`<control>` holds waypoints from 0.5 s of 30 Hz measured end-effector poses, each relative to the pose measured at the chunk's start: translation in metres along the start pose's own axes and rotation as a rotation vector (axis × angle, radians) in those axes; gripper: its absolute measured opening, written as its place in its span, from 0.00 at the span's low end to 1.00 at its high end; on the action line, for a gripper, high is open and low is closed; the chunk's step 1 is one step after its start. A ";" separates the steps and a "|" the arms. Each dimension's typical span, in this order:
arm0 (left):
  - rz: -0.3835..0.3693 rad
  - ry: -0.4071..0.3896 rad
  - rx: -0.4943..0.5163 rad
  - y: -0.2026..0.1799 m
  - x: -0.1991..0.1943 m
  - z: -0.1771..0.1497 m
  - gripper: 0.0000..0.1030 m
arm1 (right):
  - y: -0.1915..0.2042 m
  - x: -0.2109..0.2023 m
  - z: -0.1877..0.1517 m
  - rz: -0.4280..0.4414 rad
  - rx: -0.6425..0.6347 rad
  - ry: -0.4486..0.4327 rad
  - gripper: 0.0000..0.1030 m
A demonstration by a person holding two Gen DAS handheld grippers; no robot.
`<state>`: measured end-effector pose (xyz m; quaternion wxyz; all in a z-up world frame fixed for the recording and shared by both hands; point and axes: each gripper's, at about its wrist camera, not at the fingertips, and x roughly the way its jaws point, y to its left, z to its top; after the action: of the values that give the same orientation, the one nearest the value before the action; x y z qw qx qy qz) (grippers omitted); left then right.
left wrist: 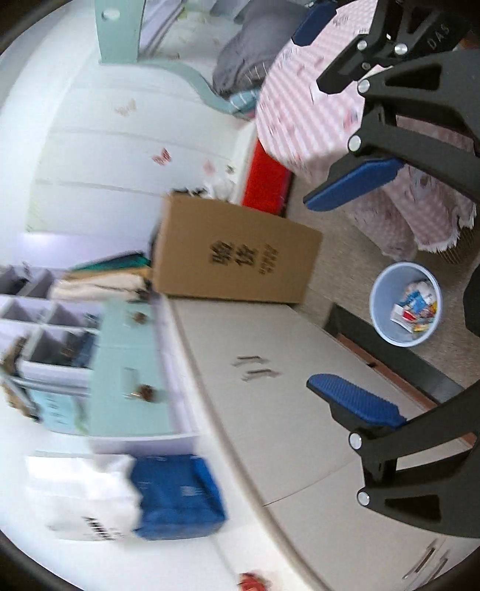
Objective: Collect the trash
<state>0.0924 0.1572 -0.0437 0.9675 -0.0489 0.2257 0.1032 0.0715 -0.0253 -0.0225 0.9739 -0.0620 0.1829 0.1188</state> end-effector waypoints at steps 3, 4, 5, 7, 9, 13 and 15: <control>-0.019 -0.069 0.030 -0.022 -0.044 0.001 0.86 | -0.017 -0.044 -0.001 -0.019 0.029 -0.076 0.85; -0.033 -0.081 0.039 -0.027 -0.053 0.000 0.88 | -0.020 -0.054 -0.003 -0.021 0.033 -0.092 0.85; -0.049 -0.095 0.053 -0.032 -0.065 0.001 0.89 | -0.025 -0.066 -0.004 -0.033 0.039 -0.110 0.86; -0.070 -0.126 0.084 -0.044 -0.088 -0.001 0.91 | -0.029 -0.089 -0.007 -0.059 0.041 -0.143 0.88; -0.079 -0.154 0.105 -0.052 -0.106 -0.003 0.92 | -0.036 -0.108 -0.011 -0.060 0.060 -0.164 0.88; -0.097 -0.201 0.122 -0.061 -0.141 -0.010 0.93 | -0.043 -0.139 -0.020 -0.059 0.083 -0.196 0.91; -0.088 -0.220 0.128 -0.063 -0.153 -0.013 0.93 | -0.045 -0.151 -0.025 -0.064 0.085 -0.212 0.92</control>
<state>-0.0334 0.0663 0.0167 0.9911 0.0147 0.1221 0.0506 -0.0624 -0.1047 0.0139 0.9929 -0.0135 0.0818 0.0855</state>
